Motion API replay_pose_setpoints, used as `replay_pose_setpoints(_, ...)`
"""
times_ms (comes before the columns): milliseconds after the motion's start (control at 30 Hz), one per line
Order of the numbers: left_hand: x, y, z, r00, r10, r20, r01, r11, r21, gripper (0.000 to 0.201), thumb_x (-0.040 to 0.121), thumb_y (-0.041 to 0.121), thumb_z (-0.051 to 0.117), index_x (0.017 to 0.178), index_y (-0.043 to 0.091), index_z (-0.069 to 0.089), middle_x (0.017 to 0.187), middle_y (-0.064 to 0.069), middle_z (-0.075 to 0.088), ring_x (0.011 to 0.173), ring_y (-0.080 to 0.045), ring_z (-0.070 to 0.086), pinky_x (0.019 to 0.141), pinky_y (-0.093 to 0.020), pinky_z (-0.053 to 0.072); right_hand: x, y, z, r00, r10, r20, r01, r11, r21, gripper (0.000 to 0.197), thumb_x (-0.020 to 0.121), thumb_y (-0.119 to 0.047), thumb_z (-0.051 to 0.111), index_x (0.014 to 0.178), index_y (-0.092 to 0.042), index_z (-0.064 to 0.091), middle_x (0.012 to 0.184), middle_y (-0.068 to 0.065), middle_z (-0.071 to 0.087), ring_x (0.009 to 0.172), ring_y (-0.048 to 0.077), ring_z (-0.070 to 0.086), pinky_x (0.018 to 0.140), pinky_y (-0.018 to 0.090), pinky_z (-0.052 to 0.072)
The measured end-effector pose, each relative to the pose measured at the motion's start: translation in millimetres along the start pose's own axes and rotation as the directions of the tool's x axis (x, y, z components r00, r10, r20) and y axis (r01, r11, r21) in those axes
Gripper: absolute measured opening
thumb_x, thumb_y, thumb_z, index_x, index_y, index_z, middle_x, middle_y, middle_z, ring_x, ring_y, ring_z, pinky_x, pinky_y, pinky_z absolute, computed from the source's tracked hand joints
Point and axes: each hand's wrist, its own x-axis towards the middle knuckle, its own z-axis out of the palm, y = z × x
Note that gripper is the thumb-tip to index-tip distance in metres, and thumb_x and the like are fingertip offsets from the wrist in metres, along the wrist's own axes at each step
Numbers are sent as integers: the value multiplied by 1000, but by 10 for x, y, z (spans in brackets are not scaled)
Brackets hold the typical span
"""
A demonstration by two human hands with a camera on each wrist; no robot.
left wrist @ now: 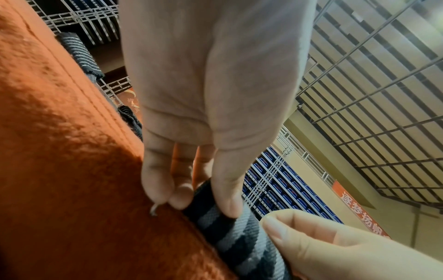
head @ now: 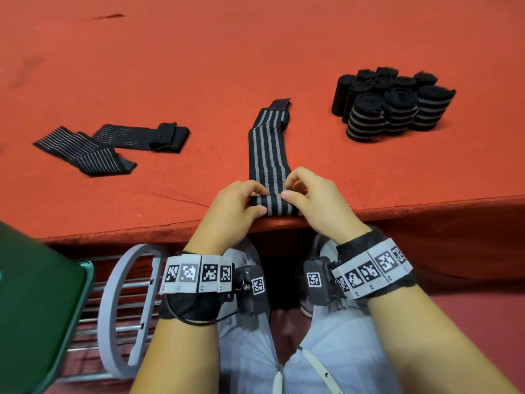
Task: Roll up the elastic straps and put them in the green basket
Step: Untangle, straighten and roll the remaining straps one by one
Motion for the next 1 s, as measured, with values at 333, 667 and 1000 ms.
replay_pose_setpoints(333, 69, 20, 17, 999, -12, -47, 17, 995, 100, 27, 93, 20, 65, 119, 17, 68, 106, 5, 53, 96, -14, 51, 94, -33, 42, -37, 42, -4, 989, -109, 98, 124, 980, -157, 50, 78, -17, 81, 125, -17, 62, 115, -12, 52, 99, 6, 52, 93, 27, 45)
replay_pose_setpoints(667, 35, -4, 25, 998, 37, -49, -30, 991, 132, 45, 77, 17, 78, 118, 30, 63, 110, 10, 52, 101, -13, 56, 94, -40, 48, 16, 6, -47, 991, -75, 109, 95, 978, -185, 37, 85, -24, 73, 119, -25, 60, 109, -5, 60, 104, 15, 56, 94, 40, 45)
replay_pose_setpoints(1000, 86, 7, 9, 996, 45, -73, -37, 993, 114, 34, 79, 16, 77, 111, 26, 68, 104, 9, 57, 94, -14, 55, 91, -43, 47, 25, -2, -31, 990, -88, 106, 109, 970, -215, 38, 82, -23, 76, 116, -24, 59, 111, -9, 55, 103, 14, 53, 92, 41, 47)
